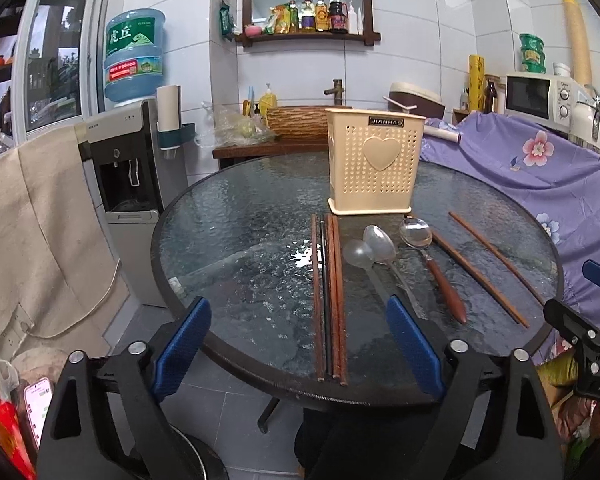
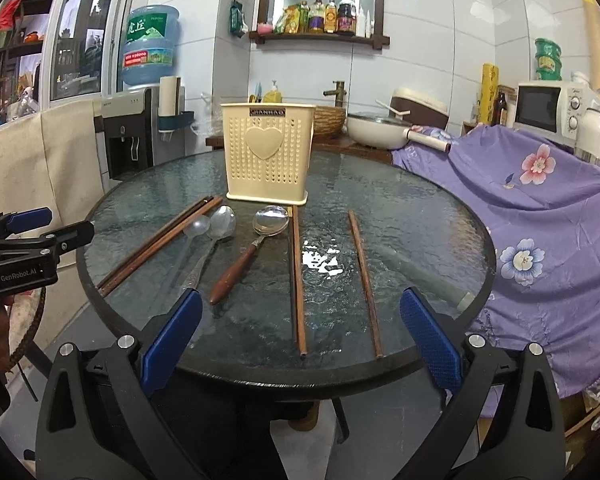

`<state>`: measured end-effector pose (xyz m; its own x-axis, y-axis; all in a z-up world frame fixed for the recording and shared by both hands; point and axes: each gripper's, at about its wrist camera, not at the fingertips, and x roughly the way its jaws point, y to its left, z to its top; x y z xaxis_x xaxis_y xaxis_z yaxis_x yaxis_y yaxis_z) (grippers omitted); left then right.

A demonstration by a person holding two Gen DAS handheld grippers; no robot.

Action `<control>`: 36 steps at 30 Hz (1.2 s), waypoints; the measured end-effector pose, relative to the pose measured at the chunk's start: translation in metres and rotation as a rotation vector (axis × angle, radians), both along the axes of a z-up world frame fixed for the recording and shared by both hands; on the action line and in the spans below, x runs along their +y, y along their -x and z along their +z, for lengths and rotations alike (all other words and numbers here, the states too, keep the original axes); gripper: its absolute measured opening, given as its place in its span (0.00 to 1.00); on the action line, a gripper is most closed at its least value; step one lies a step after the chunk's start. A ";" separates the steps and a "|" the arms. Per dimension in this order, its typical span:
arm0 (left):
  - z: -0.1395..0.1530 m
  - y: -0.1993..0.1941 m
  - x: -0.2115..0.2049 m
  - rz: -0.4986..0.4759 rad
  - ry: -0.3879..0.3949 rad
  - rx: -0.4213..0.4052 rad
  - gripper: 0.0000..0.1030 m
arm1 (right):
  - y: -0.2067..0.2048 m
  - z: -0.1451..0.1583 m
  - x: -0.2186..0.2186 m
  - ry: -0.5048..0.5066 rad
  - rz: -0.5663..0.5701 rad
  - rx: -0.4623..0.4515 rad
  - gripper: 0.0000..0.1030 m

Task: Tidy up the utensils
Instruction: 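Move the right gripper to a brown chopstick while the left gripper approaches another chopstick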

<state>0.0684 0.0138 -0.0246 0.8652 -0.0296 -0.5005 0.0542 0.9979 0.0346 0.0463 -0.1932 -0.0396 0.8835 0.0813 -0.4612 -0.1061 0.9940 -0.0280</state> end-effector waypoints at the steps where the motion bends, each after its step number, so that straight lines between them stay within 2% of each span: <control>1: 0.000 -0.005 0.001 -0.004 0.001 0.009 0.80 | -0.006 0.000 -0.002 -0.001 -0.002 0.011 0.94; 3: 0.001 -0.016 0.001 -0.013 0.005 0.025 0.75 | -0.018 0.000 -0.004 0.011 -0.009 0.024 0.94; 8: 0.002 -0.048 -0.001 -0.034 -0.017 0.074 0.72 | -0.049 0.002 -0.006 0.058 -0.008 0.060 0.90; 11: 0.002 -0.071 0.001 -0.062 0.011 0.130 0.67 | -0.072 0.002 -0.009 0.080 -0.009 0.100 0.86; 13: 0.002 -0.083 0.004 -0.074 0.024 0.157 0.64 | -0.087 0.001 -0.012 0.078 -0.011 0.135 0.81; 17: -0.002 -0.108 0.007 -0.092 0.027 0.215 0.60 | -0.112 -0.002 -0.022 0.033 -0.003 0.200 0.78; 21: -0.007 -0.128 0.008 -0.105 0.007 0.259 0.51 | -0.130 -0.004 -0.024 0.059 -0.013 0.227 0.77; 24: -0.012 -0.140 0.008 -0.114 0.004 0.286 0.47 | -0.144 -0.005 -0.025 0.049 -0.011 0.255 0.74; 30: -0.019 -0.161 0.006 -0.134 0.024 0.326 0.45 | -0.165 -0.009 -0.026 0.055 -0.015 0.294 0.71; 36: -0.024 -0.180 0.000 -0.146 -0.002 0.356 0.39 | -0.182 -0.013 -0.028 0.057 -0.019 0.328 0.69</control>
